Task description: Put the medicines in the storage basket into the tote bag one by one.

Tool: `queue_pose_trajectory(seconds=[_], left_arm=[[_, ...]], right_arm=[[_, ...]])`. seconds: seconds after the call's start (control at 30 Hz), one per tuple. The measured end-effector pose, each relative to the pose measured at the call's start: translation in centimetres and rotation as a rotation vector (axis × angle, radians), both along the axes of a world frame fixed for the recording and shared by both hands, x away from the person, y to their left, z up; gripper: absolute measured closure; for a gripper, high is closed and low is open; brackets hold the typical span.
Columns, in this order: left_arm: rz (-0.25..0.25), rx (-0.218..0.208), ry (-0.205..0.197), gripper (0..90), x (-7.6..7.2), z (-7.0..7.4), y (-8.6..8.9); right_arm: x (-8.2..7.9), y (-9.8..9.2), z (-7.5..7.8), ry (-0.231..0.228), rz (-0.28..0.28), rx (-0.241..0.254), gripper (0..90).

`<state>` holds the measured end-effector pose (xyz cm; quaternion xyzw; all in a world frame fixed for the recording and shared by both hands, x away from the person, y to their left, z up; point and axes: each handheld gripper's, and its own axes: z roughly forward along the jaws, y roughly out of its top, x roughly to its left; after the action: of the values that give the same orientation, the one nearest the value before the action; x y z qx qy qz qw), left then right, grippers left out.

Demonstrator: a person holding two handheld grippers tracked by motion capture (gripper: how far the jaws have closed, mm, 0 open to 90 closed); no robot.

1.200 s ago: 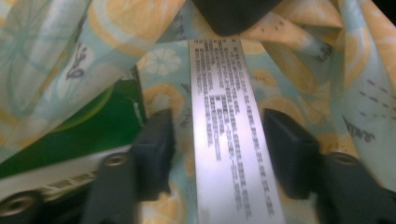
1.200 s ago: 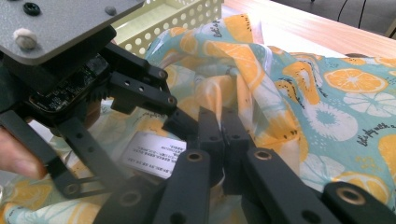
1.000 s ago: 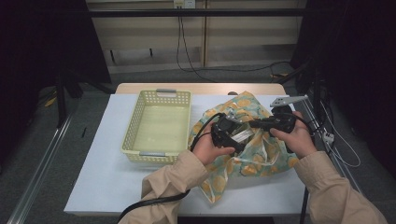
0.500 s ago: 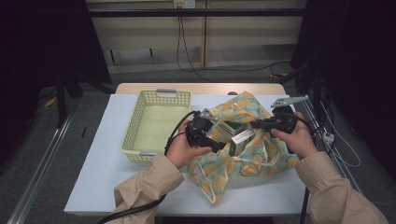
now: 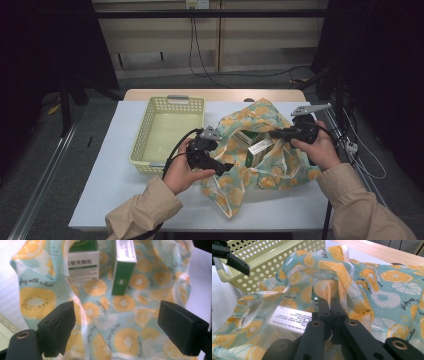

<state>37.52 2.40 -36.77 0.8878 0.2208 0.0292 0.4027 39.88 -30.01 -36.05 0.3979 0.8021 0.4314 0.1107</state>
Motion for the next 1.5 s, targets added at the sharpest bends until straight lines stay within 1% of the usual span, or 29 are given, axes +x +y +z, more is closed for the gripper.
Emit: queue_pose_trajectory(seconds=[0.1, 0.17, 0.33, 0.43, 0.47, 0.5, 0.53, 0.67, 0.7, 0.77, 0.87, 0.93, 0.97, 1.0, 1.03, 1.07, 1.1, 1.13, 1.17, 1.2, 1.23, 1.27, 1.3, 1.33, 1.37, 1.4, 1.43, 1.47, 1.5], left_arm=[[-0.007, -0.011, 0.006, 14.7, -0.6, -0.4, 0.2], [-0.024, 0.0, 0.005, 14.7, -0.9, -0.7, 0.3], [-0.043, -0.019, 0.031, 14.4, -1.6, -1.8, 0.3], [-0.053, -0.016, 0.039, 13.9, -2.0, -2.4, 0.3], [-0.044, 0.006, 0.031, 13.9, -2.2, -2.5, 0.2], [-0.07, -0.009, 0.055, 13.7, -2.2, -2.9, 0.2], [-0.074, -0.016, 0.059, 13.4, -2.4, -3.2, 0.1], [-0.103, -0.01, 0.062, 13.1, -2.7, -4.0, -0.2], [-0.114, -0.006, 0.05, 12.8, -2.9, -4.3, -0.4], [-0.123, -0.007, 0.063, 12.4, -3.1, -4.7, -0.7], [-0.136, -0.005, 0.066, 12.4, -3.3, -5.3, -1.3], [-0.14, 0.015, 0.06, 12.5, -3.4, -5.5, -1.5], [-0.156, 0.01, 0.067, 13.5, -3.4, -5.6, -1.6], [-0.143, 0.02, 0.064, 16.2, -3.5, -5.8, -1.8], [-0.165, 0.02, 0.074, 18.1, -3.2, -6.2, -1.9], [-0.164, 0.026, 0.084, 19.5, -3.2, -6.5, -2.0], [-0.152, 0.066, 0.073, 24.5, -3.2, -6.7, -2.1], [-0.166, 0.057, 0.087, 32.5, -3.0, -7.1, -2.1], [-0.13, 0.073, 0.088, 36.6, -3.1, -7.3, -2.2], [-0.136, 0.068, 0.1, 39.4, -3.0, -7.6, -2.2], [-0.142, 0.087, 0.09, 48.9, -3.0, -7.7, -2.2], [-0.13, 0.1, 0.078, 59.3, -2.9, -7.6, -2.1], [-0.1, 0.085, 0.089, 66.2, -3.0, -7.7, -2.1], [-0.104, 0.103, 0.082, 77.0, -2.9, -7.6, -2.1], [-0.107, 0.116, 0.084, 84.9, -2.7, -7.6, -2.0], [-0.089, 0.144, 0.081, 89.6, -2.6, -7.4, -2.0], [-0.081, 0.115, 0.101, 90.0, -2.6, -7.4, -2.0], [-0.081, 0.12, 0.096, 90.0, -2.5, -7.2, -2.0], [-0.067, 0.107, 0.101, 90.0, -2.5, -6.8, -1.9]], right_arm=[[0.0, 0.0, 0.0, 0.0, 0.0, 0.0, 89.9], [0.0, 0.1, 0.0, 0.0, 0.0, 0.0, 89.8], [0.1, 0.1, 0.0, -0.002, 0.0, 0.001, 89.9], [0.1, 0.1, -0.1, 0.0, -0.003, 0.003, 89.8], [0.1, 0.1, -0.1, 0.0, -0.005, 0.003, 89.8], [0.1, 0.1, 0.0, 0.0, -0.005, 0.003, 89.8], [0.1, 0.1, 0.0, -0.003, -0.004, 0.004, 89.8], [0.1, 0.2, -0.1, -0.006, -0.005, 0.001, 89.7], [0.1, 0.2, -0.1, -0.005, -0.005, 0.002, 89.7], [0.2, 0.3, -0.1, -0.004, -0.004, 0.002, 89.7], [0.2, 0.4, -0.1, -0.005, -0.004, 0.003, 89.7], [0.2, 0.5, -0.1, -0.005, -0.001, 0.002, 89.7], [0.2, 0.5, -0.1, -0.006, -0.002, 0.003, 89.7], [0.2, 0.5, -0.1, -0.007, -0.001, 0.005, 89.7], [0.2, 0.5, -0.1, -0.007, 0.0, 0.004, 89.7], [0.2, 0.5, -0.2, -0.006, 0.0, 0.003, 89.7], [0.2, 0.5, -0.2, -0.007, -0.001, 0.004, 89.7], [0.2, 0.5, -0.1, -0.007, -0.002, 0.006, 89.7], [0.2, 0.5, -0.1, -0.008, -0.002, 0.006, 89.7], [0.2, 0.5, -0.1, -0.008, -0.001, 0.007, 89.7], [0.2, 0.5, -0.1, -0.008, 0.0, 0.007, 89.7], [0.2, 0.4, -0.1, -0.009, -0.001, 0.008, 89.7], [0.1, 0.3, -0.1, -0.009, -0.001, 0.012, 89.7], [0.1, 0.3, -0.1, -0.01, -0.003, 0.015, 89.7], [0.1, 0.2, -0.1, -0.01, -0.005, 0.015, 89.7], [0.0, 0.2, -0.1, -0.01, -0.006, 0.016, 89.7], [-0.1, 0.2, 0.0, -0.01, -0.008, 0.018, 89.7], [-0.1, 0.2, 0.0, -0.011, -0.007, 0.017, 89.7], [-0.1, 0.2, 0.0, -0.01, -0.006, 0.017, 89.7]])
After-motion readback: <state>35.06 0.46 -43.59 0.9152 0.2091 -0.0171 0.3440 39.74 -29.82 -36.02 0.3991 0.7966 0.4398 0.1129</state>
